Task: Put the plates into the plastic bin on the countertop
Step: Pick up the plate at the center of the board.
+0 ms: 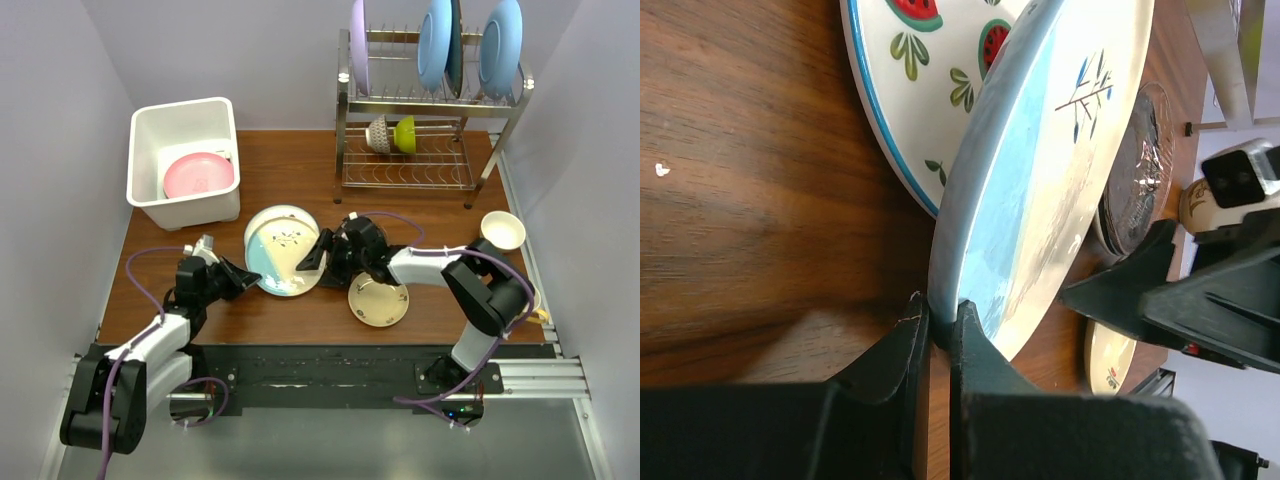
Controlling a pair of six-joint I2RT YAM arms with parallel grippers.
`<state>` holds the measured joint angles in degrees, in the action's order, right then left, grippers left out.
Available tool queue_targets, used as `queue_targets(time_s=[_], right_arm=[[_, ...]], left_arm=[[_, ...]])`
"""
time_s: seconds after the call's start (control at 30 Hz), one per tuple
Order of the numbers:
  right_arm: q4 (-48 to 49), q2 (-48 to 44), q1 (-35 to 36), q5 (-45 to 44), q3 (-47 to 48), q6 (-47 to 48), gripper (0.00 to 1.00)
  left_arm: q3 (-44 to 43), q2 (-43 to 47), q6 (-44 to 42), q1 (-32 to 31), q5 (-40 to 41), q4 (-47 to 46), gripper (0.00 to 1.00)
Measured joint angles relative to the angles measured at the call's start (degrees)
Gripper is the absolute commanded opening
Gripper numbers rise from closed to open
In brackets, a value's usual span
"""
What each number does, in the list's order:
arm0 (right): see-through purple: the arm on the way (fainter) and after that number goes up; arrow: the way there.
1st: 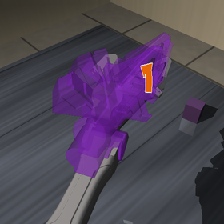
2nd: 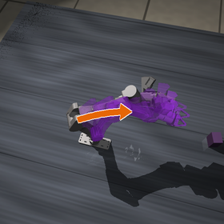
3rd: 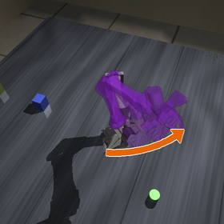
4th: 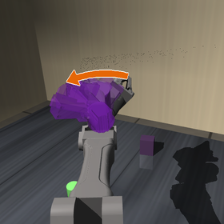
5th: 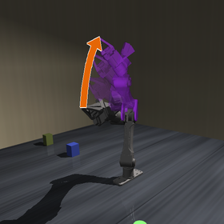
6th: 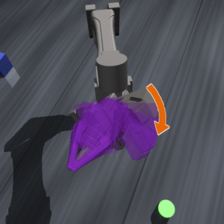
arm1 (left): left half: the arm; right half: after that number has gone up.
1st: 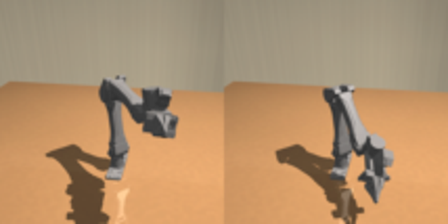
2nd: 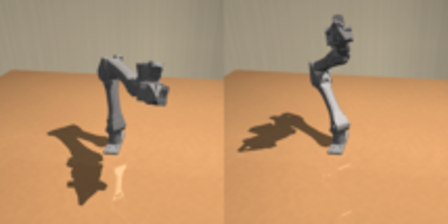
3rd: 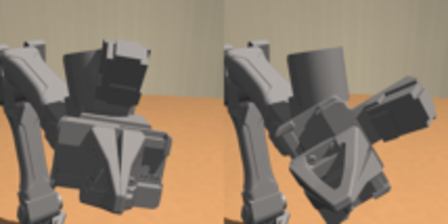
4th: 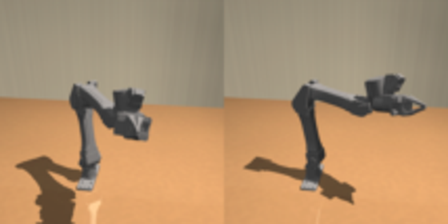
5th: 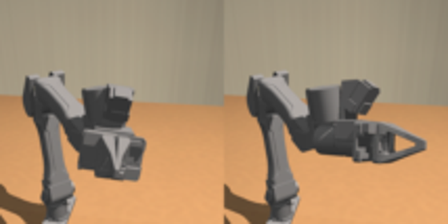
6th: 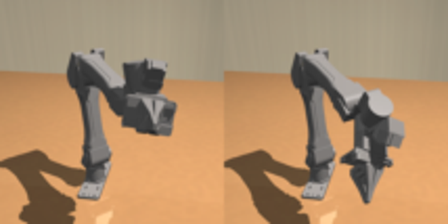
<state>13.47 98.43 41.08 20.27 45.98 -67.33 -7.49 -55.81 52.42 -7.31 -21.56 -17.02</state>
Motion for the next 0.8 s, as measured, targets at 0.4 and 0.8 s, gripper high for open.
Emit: queue_targets(time_s=[0.4,0.8], right_arm=[[-8.5,-9.0,-0.2,-3.4,1.0,5.8,0.99],[-19.8,-19.3,-0.3,-9.0,3.3,12.3,0.99]], left_arm=[[-2.4,1.4,0.6,-0.1,0.1,5.0,0.00],[-6.8,2.8,2.1,-0.2,0.3,9.0,0.00]])
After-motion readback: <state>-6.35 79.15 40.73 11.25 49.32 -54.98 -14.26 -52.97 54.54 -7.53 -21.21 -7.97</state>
